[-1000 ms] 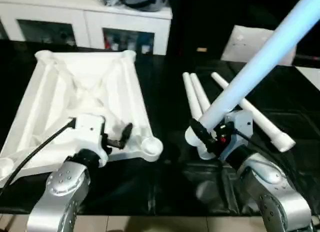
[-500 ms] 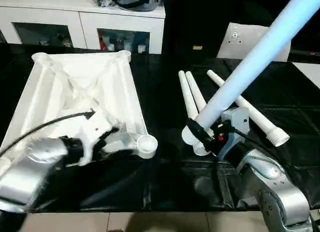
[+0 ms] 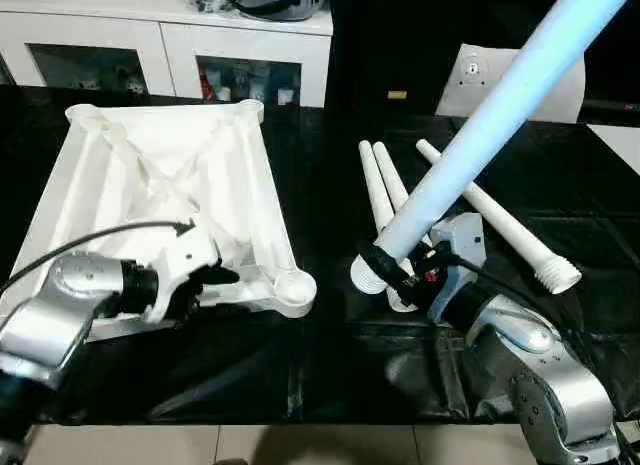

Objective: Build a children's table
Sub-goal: Move to table, then insert table leg to table base

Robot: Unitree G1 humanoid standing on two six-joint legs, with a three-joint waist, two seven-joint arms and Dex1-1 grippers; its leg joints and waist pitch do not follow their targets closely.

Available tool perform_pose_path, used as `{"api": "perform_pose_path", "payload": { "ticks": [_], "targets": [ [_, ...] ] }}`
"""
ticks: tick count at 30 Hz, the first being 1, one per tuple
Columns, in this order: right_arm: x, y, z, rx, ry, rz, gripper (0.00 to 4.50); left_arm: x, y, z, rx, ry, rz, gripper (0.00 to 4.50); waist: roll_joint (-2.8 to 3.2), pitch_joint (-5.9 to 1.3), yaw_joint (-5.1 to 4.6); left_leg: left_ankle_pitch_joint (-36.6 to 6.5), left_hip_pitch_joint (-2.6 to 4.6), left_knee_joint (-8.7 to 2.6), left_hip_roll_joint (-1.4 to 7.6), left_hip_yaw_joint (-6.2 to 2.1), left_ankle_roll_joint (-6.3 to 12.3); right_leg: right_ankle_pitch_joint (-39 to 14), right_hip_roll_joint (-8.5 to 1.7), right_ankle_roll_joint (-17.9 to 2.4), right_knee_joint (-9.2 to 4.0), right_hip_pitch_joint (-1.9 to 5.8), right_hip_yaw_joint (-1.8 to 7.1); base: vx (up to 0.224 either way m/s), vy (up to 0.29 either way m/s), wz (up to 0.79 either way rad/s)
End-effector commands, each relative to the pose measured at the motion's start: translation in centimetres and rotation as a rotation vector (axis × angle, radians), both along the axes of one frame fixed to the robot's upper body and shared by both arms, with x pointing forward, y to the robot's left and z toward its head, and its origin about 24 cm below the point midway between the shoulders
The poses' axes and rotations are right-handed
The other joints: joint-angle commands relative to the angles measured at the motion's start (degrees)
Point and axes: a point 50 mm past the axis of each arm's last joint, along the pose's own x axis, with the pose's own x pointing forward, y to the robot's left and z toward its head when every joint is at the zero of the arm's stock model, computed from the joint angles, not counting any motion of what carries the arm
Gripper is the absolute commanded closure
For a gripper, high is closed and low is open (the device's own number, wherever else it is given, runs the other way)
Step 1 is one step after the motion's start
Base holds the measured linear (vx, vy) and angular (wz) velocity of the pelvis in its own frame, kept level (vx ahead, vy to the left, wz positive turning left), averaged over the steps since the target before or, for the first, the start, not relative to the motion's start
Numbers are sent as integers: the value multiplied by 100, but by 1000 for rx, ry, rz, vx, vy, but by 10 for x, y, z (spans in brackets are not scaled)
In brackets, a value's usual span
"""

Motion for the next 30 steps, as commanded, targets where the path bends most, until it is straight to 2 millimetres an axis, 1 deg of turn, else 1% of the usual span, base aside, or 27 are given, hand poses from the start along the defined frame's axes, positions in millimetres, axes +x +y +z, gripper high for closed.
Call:
{"api": "perform_pose_path", "payload": {
  "ticks": [1, 2, 3, 4, 5, 7, 8, 10, 12, 13, 15, 16, 18, 20, 21, 22, 23, 24, 25, 29, 30],
  "targets": [
    [3, -1, 2, 9, -1, 2, 260, 1, -1, -1, 24, 1, -26, 185, 138, -255, 8, -592, -28, -567, 389, -83, -152, -502, -535, -1155, -375, 208, 324, 0, 0, 0],
    [4, -1, 1, 10, -1, 3, 260, 2, -1, -2, 26, 5, -31, 194, 183, -264, 19, -546, -24, -555, 385, -81, -159, -413, -540, -1188, -356, 211, 325, 0, 0, 0],
    [4, -1, 1, 10, -1, 4, 260, 2, -1, -2, 26, 5, -31, 206, 165, -260, 8, -563, -24, -561, 387, -75, -161, -411, -533, -1197, -370, 208, 325, 0, 0, 0],
    [9, 1, 1, 21, 3, 12, 260, 3, -1, -5, 29, 14, -43, 206, 208, -265, 9, -605, -17, -558, 383, -77, -184, -394, -534, -1235, -365, 206, 323, 0, 0, 0],
    [11, 2, 1, 20, -3, 15, 260, 4, 0, -6, 33, 18, -45, 219, 187, -251, 0, -671, -25, -565, 378, -70, -182, -468, -527, -1243, -384, 202, 325, 0, 0, 0],
    [14, 4, 1, 22, -8, 26, 260, 4, 1, -9, 50, 27, -49, 236, 181, -260, 8, -702, -18, -561, 387, -68, -190, -536, -547, -1269, -383, 212, 333, 0, 0, 0],
    [15, 5, 1, 25, -16, 29, 260, 4, 2, -11, 59, 31, -48, 236, 182, -264, 16, -591, -28, -555, 389, -67, -172, -409, -547, -1283, -369, 225, 334, 0, 0, 0],
    [16, 7, 1, 27, -22, 33, 260, 4, 3, -13, 65, 34, -47, 265, 190, -274, 22, -422, -25, -547, 389, -61, -150, -186, -543, -1304, -354, 228, 326, 0, 0, 0],
    [17, 9, 0, 14, -23, 43, 260, 4, 5, -15, 68, 33, -43, 278, 183, -283, 27, -285, -31, -542, 381, -54, -126, 0, -535, -1318, -336, 241, 323, 0, 0, 0],
    [17, 11, -1, 5, -9, 62, 260, 4, 5, -16, 68, 33, -43, 286, 169, -288, 27, -223, -35, -538, 374, -53, -101, 96, -531, -1334, -327, 247, 319, 0, 0, 0],
    [19, 13, -1, -9, -7, 64, 260, 3, 6, -16, 65, 36, -46, 311, 186, -287, 33, -226, -35, -539, 381, -52, -85, 113, -540, -1349, -331, 250, 321, 0, 0, 0],
    [20, 14, -1, -15, -9, 65, 260, 3, 6, -16, 60, 40, -49, 318, 217, -285, 32, -255, -33, -542, 379, -52, -103, 93, -537, -1366, -332, 243, 319, 0, 0, 0],
    [21, 15, -1, -28, -11, 73, 260, 3, 6, -16, 58, 43, -52, 332, 195, -282, 24, -311, -27, -547, 381, -45, -132, 14, -530, -1383, -338, 243, 317, 0, 0, 0],
    [22, 17, -1, -54, -13, 89, 260, 2, 5, -18, 60, 48, -59, 356, 240, -279, 30, -343, -19, -550, 385, -47, -159, 6, -527, -1378, -335, 239, 317, 0, 0, 0],
    [23, 18, -2, -80, 2, 104, 260, 1, 4, -20, 60, 50, -65, 364, 232, -279, 24, -353, -20, -549, 385, -44, -160, 36, -523, -1379, -337, 244, 319, 0, 0, 0],
    [24, 19, -2, -83, 12, 112, 260, 1, 3, -20, 57, 51, -67, 376, 204, -279, 20, -340, -23, -552, 384, -42, -152, 39, -522, -1381, -338, 256, 318, 0, 0, 0],
    [24, 21, -1, -78, 12, 142, 260, 2, 2, -21, 56, 50, -70, 376, 211, -282, 22, -332, -24, -551, 385, -44, -151, 36, -527, -1391, -332, 257, 318, 0, 0, 0],
    [25, 23, 0, -75, 8, 171, 260, 2, 2, -21, 55, 49, -71, 390, 211, -284, 26, -344, -25, -545, 393, -38, -134, 20, -537, -1424, -332, 254, 319, 0, 0, 0],
    [25, 25, 1, -80, 1, 194, 260, 2, 1, -22, 53, 48, -70, 390, 202, -283, 26, -337, -28, -543, 395, -33, -126, 33, -535, -1427, -334, 253, 320, 0, 0, 0],
    [26, 32, 3, -79, -46, 241, 260, 0, -5, -25, 53, 37, -70, 425, 194, -300, 35, -197, -30, -528, 402, -9, -79, 222, -540, -1452, -311, 253, 316, 0, 0, 0],
    [26, 34, 2, -81, -63, 239, 260, 0, -7, -26, 50, 28, -68, 433, 243, -298, 47, -180, -30, -527, 410, -7, -91, 292, -540, -1463, -308, 247, 316, 0, 0, 0]
  ]
}}
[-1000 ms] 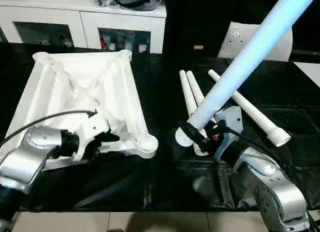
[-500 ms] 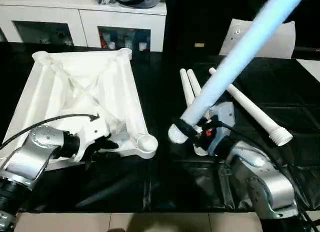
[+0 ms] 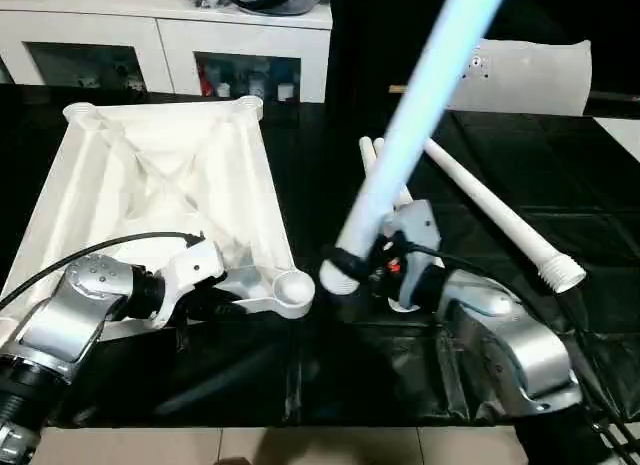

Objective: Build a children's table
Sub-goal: Insert table leg to table base

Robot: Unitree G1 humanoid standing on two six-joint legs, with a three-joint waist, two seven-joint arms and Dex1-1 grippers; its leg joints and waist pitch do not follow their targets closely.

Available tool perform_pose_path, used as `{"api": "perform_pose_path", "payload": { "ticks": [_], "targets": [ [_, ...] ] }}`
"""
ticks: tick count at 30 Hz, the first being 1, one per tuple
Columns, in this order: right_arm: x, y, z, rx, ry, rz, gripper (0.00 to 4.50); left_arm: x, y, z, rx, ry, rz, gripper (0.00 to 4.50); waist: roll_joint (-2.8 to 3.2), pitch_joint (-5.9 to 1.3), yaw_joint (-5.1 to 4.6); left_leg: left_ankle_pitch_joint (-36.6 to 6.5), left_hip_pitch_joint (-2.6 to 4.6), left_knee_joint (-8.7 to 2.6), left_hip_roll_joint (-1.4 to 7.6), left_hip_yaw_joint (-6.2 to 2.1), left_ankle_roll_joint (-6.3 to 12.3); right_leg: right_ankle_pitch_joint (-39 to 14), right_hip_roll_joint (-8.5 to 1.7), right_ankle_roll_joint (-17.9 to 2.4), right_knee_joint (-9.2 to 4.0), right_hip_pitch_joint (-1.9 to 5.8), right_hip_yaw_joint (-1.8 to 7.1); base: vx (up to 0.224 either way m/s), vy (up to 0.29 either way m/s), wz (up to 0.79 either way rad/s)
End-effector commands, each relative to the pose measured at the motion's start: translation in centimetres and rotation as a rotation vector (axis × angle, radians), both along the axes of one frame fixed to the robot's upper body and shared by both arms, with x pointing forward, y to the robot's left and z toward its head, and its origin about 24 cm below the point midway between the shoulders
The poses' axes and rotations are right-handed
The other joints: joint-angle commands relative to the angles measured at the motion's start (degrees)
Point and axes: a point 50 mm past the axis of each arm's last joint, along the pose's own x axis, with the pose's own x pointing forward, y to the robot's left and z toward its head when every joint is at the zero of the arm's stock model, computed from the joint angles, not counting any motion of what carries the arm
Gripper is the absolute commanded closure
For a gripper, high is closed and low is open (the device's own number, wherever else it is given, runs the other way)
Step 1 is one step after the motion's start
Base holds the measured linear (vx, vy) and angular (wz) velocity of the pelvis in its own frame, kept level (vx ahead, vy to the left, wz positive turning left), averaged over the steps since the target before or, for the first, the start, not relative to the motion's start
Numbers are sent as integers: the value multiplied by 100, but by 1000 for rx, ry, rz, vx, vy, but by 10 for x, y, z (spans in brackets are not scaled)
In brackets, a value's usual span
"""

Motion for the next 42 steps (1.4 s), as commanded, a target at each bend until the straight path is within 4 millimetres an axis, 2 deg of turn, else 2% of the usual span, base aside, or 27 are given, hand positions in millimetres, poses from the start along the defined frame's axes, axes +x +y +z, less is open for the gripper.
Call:
{"api": "perform_pose_path", "payload": {
  "ticks": [1, 3, 7, 8, 9, 14, 15, 16, 17, 18, 19, 20, 21, 22, 23, 24, 25, 26, 27, 29, 30, 32, 36, 37, 38, 41, 42],
  "targets": [
    [2, 3, 3, -6, -47, 11, 260, -2, -6, -4, 6, -13, -3, 442, 180, -333, 25, -216, -27, -457, 378, -83, -80, 342, -537, -1441, -304, 277, 316, 0, 0, 0],
    [3, 8, 1, -16, -66, 0, 260, -3, -18, -5, -30, -41, 3, 448, 216, -337, 13, -240, -28, -455, 378, -79, -133, 416, -532, -1475, -297, 285, 311, 0, 0, 0],
    [8, 14, 0, 68, 8, 27, 260, 0, -33, -7, -66, -37, -10, 450, 114, -325, 5, -255, -37, -449, 361, -56, -1, 198, -537, -1486, -317, 307, 339, 0, 0, 0],
    [8, 14, 0, 80, 13, 32, 260, 0, -37, -8, -68, -35, -14, 450, 106, -326, 9, -228, -32, -448, 362, -46, 18, 138, -538, -1469, -329, 301, 341, 0, 0, 0],
    [9, 14, 1, 89, 18, 35, 260, 1, -39, -8, -62, -34, -19, 450, 150, -331, 22, -142, -17, -442, 371, -40, 52, 167, -529, -1464, -328, 277, 335, 0, 0, 0],
    [12, 22, -1, 73, 8, 57, 260, 8, -41, -5, -36, -129, -1, 450, 129, -324, 33, -171, -37, -452, 375, -39, 49, 125, -527, -1411, -336, 278, 325, 0, 0, 0],
    [12, 24, -3, 70, 10, 60, 260, 8, -39, -4, -39, -153, 1, 450, 110, -324, 30, -256, -35, -458, 370, -34, 30, -31, -531, -1389, -351, 279, 328, 0, 0, 0],
    [12, 27, -4, 64, 11, 68, 260, 7, -38, -5, -33, -160, 0, 450, -53, -317, 12, -289, -41, -467, 374, -14, 62, -208, -527, -1338, -383, 282, 329, 0, 0, 0],
    [14, 29, -6, 67, 19, 73, 260, 8, -36, -4, -41, -163, 4, 450, -86, -311, 28, -237, -60, -472, 372, -24, 80, -297, -542, -1299, -360, 302, 334, 0, 0, 0],
    [17, 31, -9, 72, 40, 64, 260, 10, -32, -3, -59, -153, 24, 450, 117, -297, 53, -371, -25, -483, 369, -30, 56, -637, -567, -1265, -396, 232, 336, 0, 0, 0],
    [17, 31, -10, 63, 42, 61, 260, 10, -31, -2, -59, -155, 26, 450, 74, -292, 30, -431, -32, -490, 371, -19, 27, -715, -546, -1232, -421, 232, 329, 0, 0, 0],
    [19, 31, -10, 49, 38, 63, 260, 9, -31, 0, -101, -126, 32, 450, -26, -293, 8, -429, -47, -490, 376, -9, 27, -745, -535, -1183, -425, 246, 333, 0, 0, 0],
    [20, 31, -10, 41, 35, 66, 260, 9, -32, 1, -127, -108, 33, 450, 15, -302, 27, -391, -38, -488, 368, -11, 15, -756, -542, -1168, -404, 232, 334, 0, 0, 0],
    [21, 31, -9, 38, 30, 72, 260, 7, -33, 1, -140, -96, 19, 450, 11, -304, 9, -312, -53, -483, 365, -5, 15, -663, -534, -1154, -388, 238, 335, 0, 0, 0],
    [21, 31, -8, 36, 27, 75, 260, 7, -34, 2, -147, -90, 9, 450, 39, -305, 8, -287, -58, -486, 365, -13, 12, -637, -533, -1154, -382, 237, 330, 0, 0, 0],
    [24, 30, -4, 38, 17, 82, 260, 7, -36, 4, -148, -80, -15, 450, 96, -308, 4, -285, -55, -485, 363, -21, -7, -588, -534, -1159, -376, 235, 326, 0, 0, 0],
    [26, 28, 0, 40, 12, 85, 260, 8, -39, 6, -154, -80, -29, 450, 55, -317, -17, -253, -50, -470, 363, -2, 16, -421, -514, -1182, -373, 232, 331, 0, 0, 0],
    [29, 27, 3, 40, 8, 87, 260, 10, -41, 9, -180, -81, -38, 450, 57, -333, -5, -181, -48, -460, 360, -3, 35, -283, -518, -1211, -352, 241, 332, 0, 0, 0],
    [32, 27, 3, 11, -4, 96, 260, 14, -44, 12, -213, -82, -41, 450, 90, -346, -19, 17, -47, -442, 342, 11, 111, 15, -503, -1291, -326, 236, 326, 0, 0, 0],
    [34, 25, 3, -6, -8, 101, 260, 15, -46, 13, -220, -82, -43, 450, 62, -353, -15, 86, -42, -426, 339, 24, 141, 202, -496, -1346, -317, 237, 327, 0, 0, 0],
    [35, 23, 4, -2, -2, 101, 260, 15, -48, 12, -219, -69, -42, 450, 10, -358, 8, 163, -62, -425, 341, 25, 204, 434, -500, -1414, -299, 261, 324, 0, 0, 0],
    [35, 22, 4, -3, 4, 107, 260, 14, -48, 11, -221, -60, -40, 450, 39, -354, 37, 104, -54, -428, 353, 21, 226, 333, -511, -1420, -301, 251, 316, 0, 0, 0],
    [34, 25, 2, -32, 12, 144, 260, 11, -45, 10, -214, -62, -37, 450, 25, -349, 60, 89, -65, -436, 370, 21, 220, 95, -516, -1355, -312, 252, 310, 0, 0, 0],
    [32, 30, -1, -56, 15, 168, 260, 8, -41, 9, -209, -55, -32, 450, 9, -350, 57, 116, -70, -434, 370, 21, 231, 108, -522, -1348, -308, 257, 312, 0, 0, 0],
    [32, 31, -3, -64, 15, 170, 260, 7, -39, 8, -205, -55, -28, 450, -49, -346, 41, 158, -86, -433, 364, 25, 261, 69, -522, -1326, -302, 264, 308, 0, 0, 0],
    [33, 33, -7, -75, 18, 155, 260, 8, -37, 5, -186, -78, -22, 450, -33, -335, -1, 62, -80, -438, 366, 28, 240, -164, -526, -1276, -336, 242, 310, 0, 0, 0],
    [33, 32, -8, -75, 19, 149, 260, 8, -37, 5, -175, -76, -2, 450, 40, -334, -1, 43, -75, -442, 369, 21, 200, -129, -518, -1284, -335, 234, 309, 0, 0, 0]
  ]
}}
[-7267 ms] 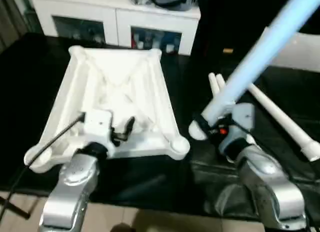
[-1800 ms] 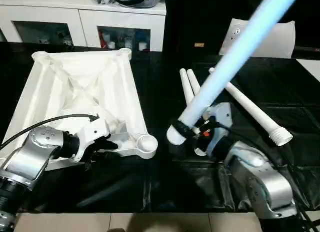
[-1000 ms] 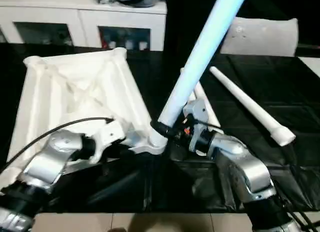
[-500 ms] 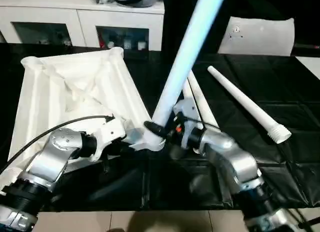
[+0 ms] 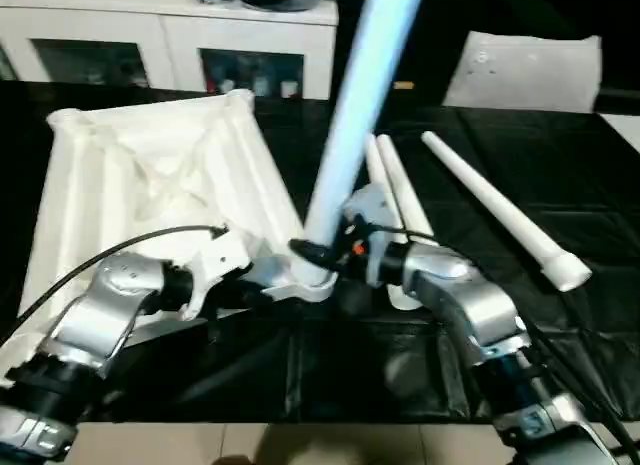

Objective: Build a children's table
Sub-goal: Insert table leg to table base

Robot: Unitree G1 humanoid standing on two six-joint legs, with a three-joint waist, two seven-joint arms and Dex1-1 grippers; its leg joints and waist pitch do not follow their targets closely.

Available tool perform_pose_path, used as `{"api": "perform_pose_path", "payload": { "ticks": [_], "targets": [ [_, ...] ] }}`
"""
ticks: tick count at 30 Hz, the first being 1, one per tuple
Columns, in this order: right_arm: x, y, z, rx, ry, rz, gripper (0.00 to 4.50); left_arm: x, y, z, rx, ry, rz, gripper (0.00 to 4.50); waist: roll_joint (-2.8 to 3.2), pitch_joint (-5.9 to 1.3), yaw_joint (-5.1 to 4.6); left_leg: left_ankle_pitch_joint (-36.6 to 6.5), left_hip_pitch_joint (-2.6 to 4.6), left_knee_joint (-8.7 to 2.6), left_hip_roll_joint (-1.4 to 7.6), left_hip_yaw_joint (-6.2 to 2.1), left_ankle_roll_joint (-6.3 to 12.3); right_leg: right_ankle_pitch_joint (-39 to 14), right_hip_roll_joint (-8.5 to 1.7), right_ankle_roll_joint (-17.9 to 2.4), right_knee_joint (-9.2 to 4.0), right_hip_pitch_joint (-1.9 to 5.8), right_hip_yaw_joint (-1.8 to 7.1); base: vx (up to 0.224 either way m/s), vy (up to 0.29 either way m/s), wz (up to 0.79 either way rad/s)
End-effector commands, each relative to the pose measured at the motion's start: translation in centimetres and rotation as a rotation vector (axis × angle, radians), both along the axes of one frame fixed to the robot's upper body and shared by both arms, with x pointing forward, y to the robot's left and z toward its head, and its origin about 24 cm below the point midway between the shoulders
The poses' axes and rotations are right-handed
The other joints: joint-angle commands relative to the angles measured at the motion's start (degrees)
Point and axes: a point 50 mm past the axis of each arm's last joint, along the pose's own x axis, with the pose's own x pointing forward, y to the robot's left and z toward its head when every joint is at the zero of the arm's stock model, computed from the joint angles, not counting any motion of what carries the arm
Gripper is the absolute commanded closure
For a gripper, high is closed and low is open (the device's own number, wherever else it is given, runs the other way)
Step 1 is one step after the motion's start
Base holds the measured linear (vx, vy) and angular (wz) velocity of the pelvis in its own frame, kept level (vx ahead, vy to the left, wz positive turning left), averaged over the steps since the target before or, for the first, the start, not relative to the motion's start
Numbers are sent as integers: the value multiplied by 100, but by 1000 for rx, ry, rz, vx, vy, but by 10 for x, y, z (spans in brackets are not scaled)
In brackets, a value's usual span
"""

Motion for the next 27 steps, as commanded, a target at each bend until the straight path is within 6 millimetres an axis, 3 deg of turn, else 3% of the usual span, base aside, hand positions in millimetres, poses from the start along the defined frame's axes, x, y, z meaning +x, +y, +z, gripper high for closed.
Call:
{"api": "perform_pose_path", "payload": {
  "ticks": [1, 2, 4, 6, 8, 9, 13, 26, 27],
  "targets": [
    [1, -2, -1, -15, -5, -14, 260, 1, -10, 8, -97, -40, -16, 450, 55, -343, 1, -68, -26, -392, 334, -49, 159, -108, -498, -1260, -356, 300, 319, 0, 0, 0],
    [1, -3, -1, -18, -8, -21, 260, 1, -11, 8, -101, -36, -15, 450, 38, -344, -2, -84, -24, -394, 335, -49, 153, -93, -499, -1265, -357, 306, 321, 0, 0, 0],
    [1, -6, -3, -26, -12, -30, 260, 3, -12, 6, -90, -45, -24, 406, 33, -346, 1, -108, -22, -393, 334, -46, 138, -90, -501, -1279, -356, 307, 324, 0, 0, 0],
    [1, -8, -4, -27, -13, -37, 260, 5, -12, 6, -74, -62, -14, 392, 49, -360, 24, -52, -1, -382, 346, -40, 130, 39, -507, -1339, -349, 299, 324, 0, 0, 0],
    [-1, -9, -4, -22, -10, -40, 260, 6, -13, 6, -63, -76, 2, 373, 63, -364, 20, 15, -23, -386, 347, -56, 140, 212, -497, -1362, -324, 313, 316, 0, 0, 0],
    [-1, -10, -5, -21, -9, -40, 260, 6, -13, 6, -63, -74, 6, 373, 31, -364, 3, -10, -20, -387, 348, -59, 150, 333, -491, -1370, -321, 316, 308, 0, 0, 0],
    [-4, -11, -7, -21, -4, -39, 260, 3, -12, 2, -51, -50, -6, 363, 5, -354, 2, -157, -27, -392, 342, -54, 129, 53, -510, -1346, -350, 330, 321, 0, 0, 0],
    [-5, -6, -9, -13, 0, -33, 260, -2, 3, 4, 53, -34, 21, 363, 1, -345, 3, -152, -12, -401, 350, -55, 104, -38, -504, -1318, -345, 303, 318, 0, 0, 0],
    [-5, -5, -9, -12, 1, -32, 260, -1, 4, 5, 52, -42, 24, 381, -2, -346, 4, -150, -14, -401, 348, -57, 99, -26, -502, -1320, -343, 305, 316, 0, 0, 0]
  ]
}}
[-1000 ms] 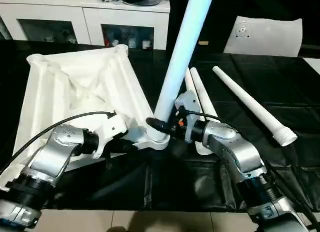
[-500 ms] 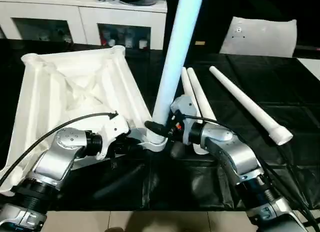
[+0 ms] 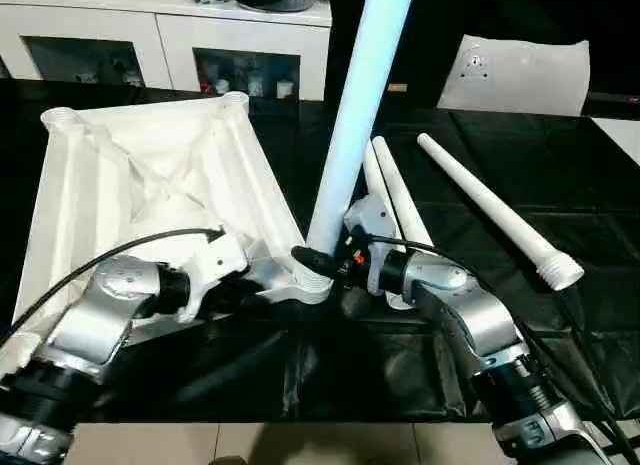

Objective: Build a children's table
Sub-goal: Insert table leg to table base

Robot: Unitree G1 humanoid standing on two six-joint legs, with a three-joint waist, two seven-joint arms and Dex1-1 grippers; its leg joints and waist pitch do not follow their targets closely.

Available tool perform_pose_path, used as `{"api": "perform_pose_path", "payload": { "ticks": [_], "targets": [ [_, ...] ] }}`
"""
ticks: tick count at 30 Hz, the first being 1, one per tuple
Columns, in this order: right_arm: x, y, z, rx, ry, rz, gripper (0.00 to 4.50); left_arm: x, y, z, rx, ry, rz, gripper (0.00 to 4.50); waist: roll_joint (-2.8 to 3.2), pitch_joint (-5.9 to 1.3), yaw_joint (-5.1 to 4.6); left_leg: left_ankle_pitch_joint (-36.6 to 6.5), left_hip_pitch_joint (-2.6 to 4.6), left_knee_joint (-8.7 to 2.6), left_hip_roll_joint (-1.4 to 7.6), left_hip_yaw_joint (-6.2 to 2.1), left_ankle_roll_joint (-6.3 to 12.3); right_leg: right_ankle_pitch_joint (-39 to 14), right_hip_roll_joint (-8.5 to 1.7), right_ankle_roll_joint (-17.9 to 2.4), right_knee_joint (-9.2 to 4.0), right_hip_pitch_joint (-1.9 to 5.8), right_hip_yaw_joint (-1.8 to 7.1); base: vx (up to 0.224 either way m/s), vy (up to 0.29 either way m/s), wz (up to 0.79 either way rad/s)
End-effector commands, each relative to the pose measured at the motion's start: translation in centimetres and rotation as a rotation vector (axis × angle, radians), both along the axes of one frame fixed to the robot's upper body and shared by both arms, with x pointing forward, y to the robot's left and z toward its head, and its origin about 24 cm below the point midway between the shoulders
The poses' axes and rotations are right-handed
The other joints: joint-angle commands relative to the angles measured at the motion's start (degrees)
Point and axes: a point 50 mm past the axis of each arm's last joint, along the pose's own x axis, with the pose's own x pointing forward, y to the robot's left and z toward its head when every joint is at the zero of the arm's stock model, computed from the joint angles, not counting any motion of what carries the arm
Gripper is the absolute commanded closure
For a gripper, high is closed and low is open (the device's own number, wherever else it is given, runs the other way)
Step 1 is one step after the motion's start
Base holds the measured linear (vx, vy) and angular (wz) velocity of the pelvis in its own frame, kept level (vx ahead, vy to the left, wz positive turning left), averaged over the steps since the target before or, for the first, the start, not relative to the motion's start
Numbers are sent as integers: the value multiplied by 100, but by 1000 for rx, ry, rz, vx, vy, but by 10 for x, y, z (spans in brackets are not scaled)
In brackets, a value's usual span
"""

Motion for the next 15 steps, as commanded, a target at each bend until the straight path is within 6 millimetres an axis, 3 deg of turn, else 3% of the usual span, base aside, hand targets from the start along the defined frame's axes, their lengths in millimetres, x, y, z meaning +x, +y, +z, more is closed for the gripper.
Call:
{"api": "perform_pose_path", "payload": {
  "ticks": [1, 4, 7, 15],
  "targets": [
    [0, 0, -1, -9, 1, 2, 260, 0, -1, 3, 14, -16, -8, 399, 74, -336, 16, -138, -8, -410, 340, -56, 117, -12, -506, -1324, -348, 301, 322, 0, 0, 0],
    [0, 1, -1, -7, 1, 5, 260, 0, 0, 4, 20, -21, -11, 402, 70, -336, 14, -134, -10, -410, 341, -57, 116, 6, -509, -1328, -346, 305, 324, 0, 0, 0],
    [0, 1, -2, -10, 2, 8, 260, -2, 0, 4, 21, -21, -25, 440, 65, -333, 13, -170, -12, -412, 339, -57, 111, -48, -508, -1322, -348, 305, 324, 0, 0, 0],
    [2, 2, -1, -12, 1, 18, 260, -2, 0, 3, 38, -44, -57, 450, 47, -331, 1, -130, -14, -410, 339, -53, 131, -35, -504, -1309, -349, 302, 324, 0, 0, 0]
  ]
}}
